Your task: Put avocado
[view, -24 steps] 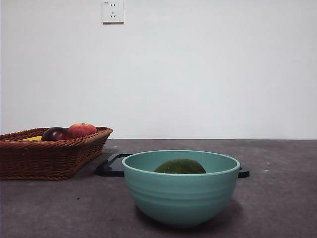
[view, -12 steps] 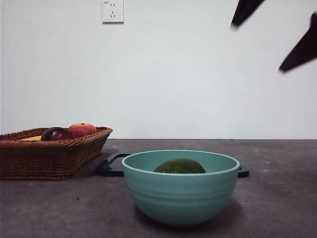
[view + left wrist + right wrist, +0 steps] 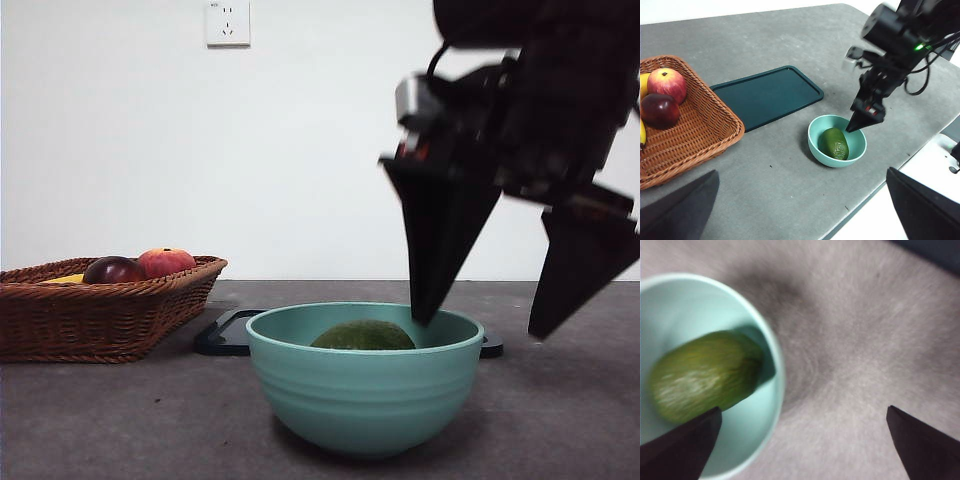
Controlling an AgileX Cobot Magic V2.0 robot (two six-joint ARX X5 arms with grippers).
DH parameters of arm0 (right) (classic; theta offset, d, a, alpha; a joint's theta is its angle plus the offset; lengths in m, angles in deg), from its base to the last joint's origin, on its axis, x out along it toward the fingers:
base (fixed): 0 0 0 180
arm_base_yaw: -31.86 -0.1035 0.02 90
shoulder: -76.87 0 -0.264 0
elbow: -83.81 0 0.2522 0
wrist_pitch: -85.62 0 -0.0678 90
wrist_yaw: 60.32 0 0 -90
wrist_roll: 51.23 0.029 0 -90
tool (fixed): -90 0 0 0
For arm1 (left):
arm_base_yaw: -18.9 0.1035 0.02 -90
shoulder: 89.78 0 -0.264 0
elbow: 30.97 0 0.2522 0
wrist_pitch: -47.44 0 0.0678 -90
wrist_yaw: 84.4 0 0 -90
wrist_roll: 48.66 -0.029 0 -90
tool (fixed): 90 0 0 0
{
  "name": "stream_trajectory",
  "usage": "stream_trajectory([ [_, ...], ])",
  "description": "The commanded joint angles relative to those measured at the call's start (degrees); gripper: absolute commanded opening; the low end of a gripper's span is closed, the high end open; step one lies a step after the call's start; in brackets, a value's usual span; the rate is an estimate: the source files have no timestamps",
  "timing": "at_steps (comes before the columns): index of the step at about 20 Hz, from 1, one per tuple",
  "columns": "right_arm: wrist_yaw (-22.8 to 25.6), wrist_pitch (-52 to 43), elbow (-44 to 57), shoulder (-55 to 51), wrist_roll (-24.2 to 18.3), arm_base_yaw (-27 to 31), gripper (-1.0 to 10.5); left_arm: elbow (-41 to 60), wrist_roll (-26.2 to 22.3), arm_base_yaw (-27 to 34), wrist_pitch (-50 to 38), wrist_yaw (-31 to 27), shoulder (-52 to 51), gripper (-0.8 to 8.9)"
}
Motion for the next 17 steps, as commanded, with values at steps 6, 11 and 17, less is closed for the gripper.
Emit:
stream_trajectory([
  [6, 0.04, -2.29, -1.01, 5.64, 1.27, -0.55, 5.0, -0.44, -0.02, -0.61, -0.68, -0.39, 0.39, 4.91],
  [11, -2.08, -3.85, -1.01, 6.19, 1.68, -0.68, 0.5, -0.44, -0.07, -0.61, -0.68, -0.39, 0.39, 4.91],
  [17, -0.48, -1.51, -4.39, 6.19, 5.33, -0.33, 0.1, -0.44, -0.2, -0.61, -0.79, -0.42, 0.39, 4.91],
])
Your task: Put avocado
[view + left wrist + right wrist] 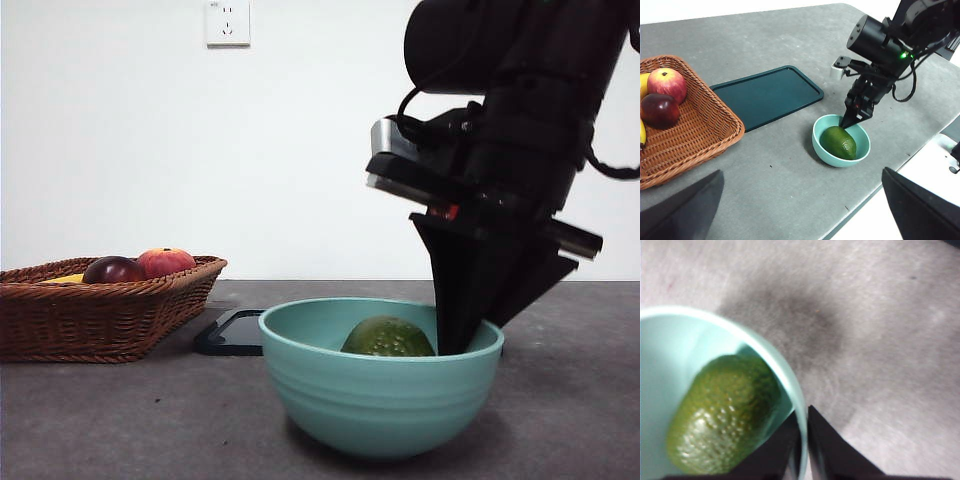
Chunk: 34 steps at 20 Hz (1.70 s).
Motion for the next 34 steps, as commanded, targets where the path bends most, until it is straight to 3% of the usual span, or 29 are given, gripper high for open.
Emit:
stream_trajectory([
  [1, 2.95, 2.95, -4.74, 1.18, 2.8, 0.22, 0.1, -0.44, -0.35, -0.61, -0.96, -0.42, 0.39, 4.91],
  [6, 5.2, 10.29, -18.51, 5.86, 2.45, 3.93, 0.1, -0.44, -0.72, -0.61, -2.82, -0.61, 0.44, 4.91],
  [16, 2.78, 12.68, -48.89, 32.11, 1.66, 11.96, 0.1, -0.44, -1.99, -0.61, -3.54, -1.53, 0.44, 4.91],
  [24, 2.1, 13.29, -50.62, 37.03, 1.25, 12.57, 0.2, -0.44, -1.75, -0.61, -3.52, -1.68, 0.44, 4.91],
  [26, 2.34, 13.33, -50.62, 37.03, 1.25, 12.57, 1.7, -0.44, -1.55, -0.61, -3.32, -1.68, 0.44, 4.91],
  [28, 4.68, 13.62, -51.34, 36.44, 1.27, 12.94, 3.7, -0.44, -1.38, -0.61, -3.19, -1.68, 0.44, 4.91],
  [31, 9.44, 16.17, -54.58, 31.52, 0.59, 13.22, 5.7, -0.44, -1.38, -0.61, -3.13, -1.68, 0.44, 4.91],
  [34, 15.04, 23.17, -54.69, 23.23, -1.64, 12.52, 6.1, -0.44, -1.4, -0.61, -3.19, -1.68, 0.44, 4.91],
])
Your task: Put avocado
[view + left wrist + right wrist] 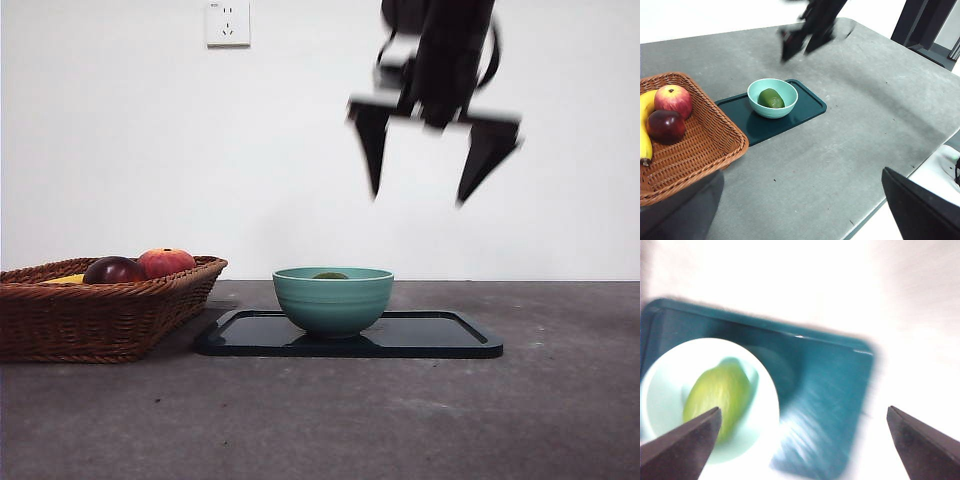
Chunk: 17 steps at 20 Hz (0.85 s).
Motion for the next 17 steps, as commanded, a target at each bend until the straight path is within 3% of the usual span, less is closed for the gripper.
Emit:
stream_trajectory([
  [1, 4.5, 4.98, -1.25, -3.32, -1.92, -1.14, 6.1, -0.44, 0.11, -0.59, -0.61, -0.37, 0.42, 4.91],
  [6, 12.63, 13.29, 4.48, -16.04, -2.25, -4.22, 6.1, -0.42, 0.09, -0.59, -0.61, -0.37, 0.42, 4.91],
  [15, 11.91, 8.85, 30.12, -48.5, -2.16, -12.87, 6.1, -0.28, 0.09, -0.59, -0.72, -0.37, 0.42, 4.91],
  [17, 10.97, 4.83, 36.92, -55.82, 0.02, -15.56, 6.1, 0.11, 0.13, -0.59, -0.72, -0.37, 0.42, 4.91],
])
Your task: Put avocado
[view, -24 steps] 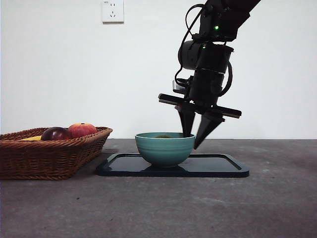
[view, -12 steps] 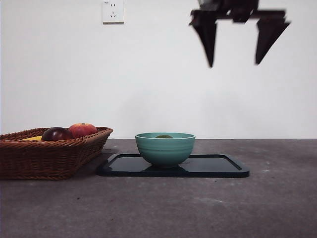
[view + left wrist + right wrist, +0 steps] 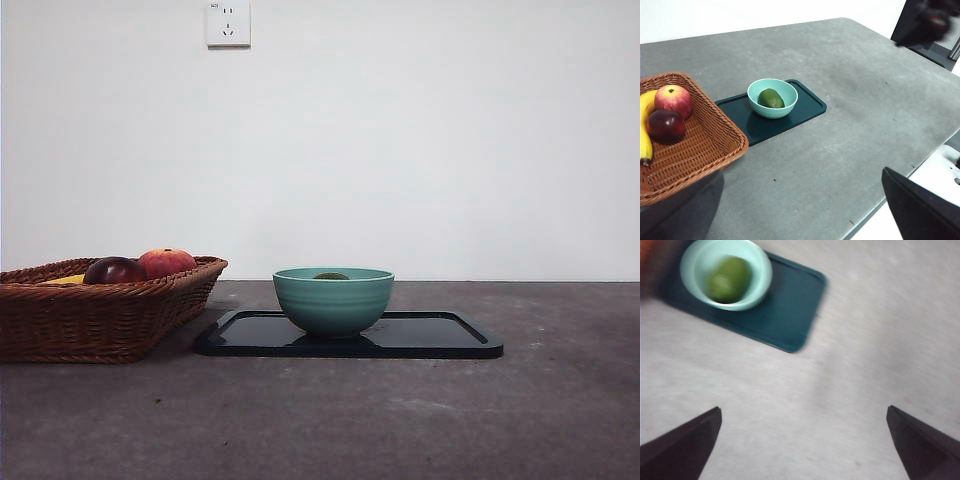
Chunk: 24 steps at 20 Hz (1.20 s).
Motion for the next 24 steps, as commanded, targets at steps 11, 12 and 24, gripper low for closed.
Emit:
stream_trajectory([
  [11, -3.34, -7.13, 23.3, -30.18, 8.55, -11.21, 6.1, 0.46, 0.09, -0.59, -1.05, -0.37, 0.42, 4.91],
  [12, -3.32, -6.86, 23.47, -31.36, 8.48, -11.21, 6.1, 0.46, 0.07, -0.59, -1.05, -0.37, 0.42, 4.91],
  [24, -3.26, -5.38, 23.5, -33.7, 8.52, -11.19, 5.5, 0.46, 0.07, -0.59, -1.03, -0.35, 0.42, 4.44],
])
